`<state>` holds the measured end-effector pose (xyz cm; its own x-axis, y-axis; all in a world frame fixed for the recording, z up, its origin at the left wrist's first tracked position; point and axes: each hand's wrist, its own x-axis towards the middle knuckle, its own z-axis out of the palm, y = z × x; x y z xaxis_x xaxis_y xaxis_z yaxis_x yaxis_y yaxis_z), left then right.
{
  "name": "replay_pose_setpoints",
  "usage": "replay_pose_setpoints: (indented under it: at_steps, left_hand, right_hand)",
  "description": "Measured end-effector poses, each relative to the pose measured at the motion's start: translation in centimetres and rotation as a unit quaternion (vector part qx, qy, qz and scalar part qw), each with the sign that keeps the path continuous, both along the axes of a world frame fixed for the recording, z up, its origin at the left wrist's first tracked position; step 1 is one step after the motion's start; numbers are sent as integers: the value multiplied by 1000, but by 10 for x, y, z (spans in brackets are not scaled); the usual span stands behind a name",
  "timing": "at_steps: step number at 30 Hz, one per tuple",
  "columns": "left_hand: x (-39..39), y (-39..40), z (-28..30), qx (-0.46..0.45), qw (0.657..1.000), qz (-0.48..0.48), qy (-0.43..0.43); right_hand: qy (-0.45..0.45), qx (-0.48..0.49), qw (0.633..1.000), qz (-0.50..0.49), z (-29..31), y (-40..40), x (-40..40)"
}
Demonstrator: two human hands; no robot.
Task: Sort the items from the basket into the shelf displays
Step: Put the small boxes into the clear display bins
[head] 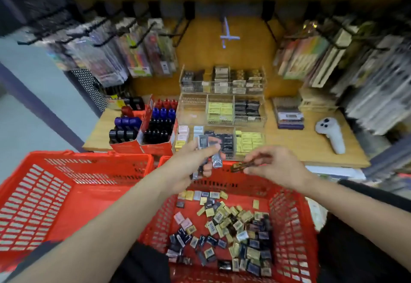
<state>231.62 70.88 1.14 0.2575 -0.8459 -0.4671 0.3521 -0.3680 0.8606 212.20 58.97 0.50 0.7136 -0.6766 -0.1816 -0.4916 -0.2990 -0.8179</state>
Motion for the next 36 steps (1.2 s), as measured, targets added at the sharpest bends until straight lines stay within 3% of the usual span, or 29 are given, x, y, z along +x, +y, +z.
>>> replay_pose_setpoints:
  at_steps: [4, 9, 19, 22, 28, 31, 36]
  left_hand:
    - [-6, -25, 34, -42, 999, 1, -7]
    - [-1, -45, 57, -85, 996, -7, -12]
    - [23, -51, 52, -105, 994, -10, 18]
    - [19, -55, 50, -110, 994, -13, 24]
    - [5, -54, 50, -110, 993, -6, -51]
    - [6, -53, 50, -116, 992, 29, -40]
    - [12, -51, 50, -122, 990, 61, -38]
  right_hand:
    - [-163, 19, 985, -48, 67, -6, 1]
    - [-241, 6, 968, -72, 82, -15, 14]
    - [-218, 12, 976, -29, 84, -29, 32]
    - [-256, 94, 959, -72, 84, -26, 37]
    - [-267, 273, 911, -159, 76, -19, 44]
    - [-263, 275, 912, -152, 77, -17, 43]
    - [-249, 193, 940, -130, 77, -13, 41]
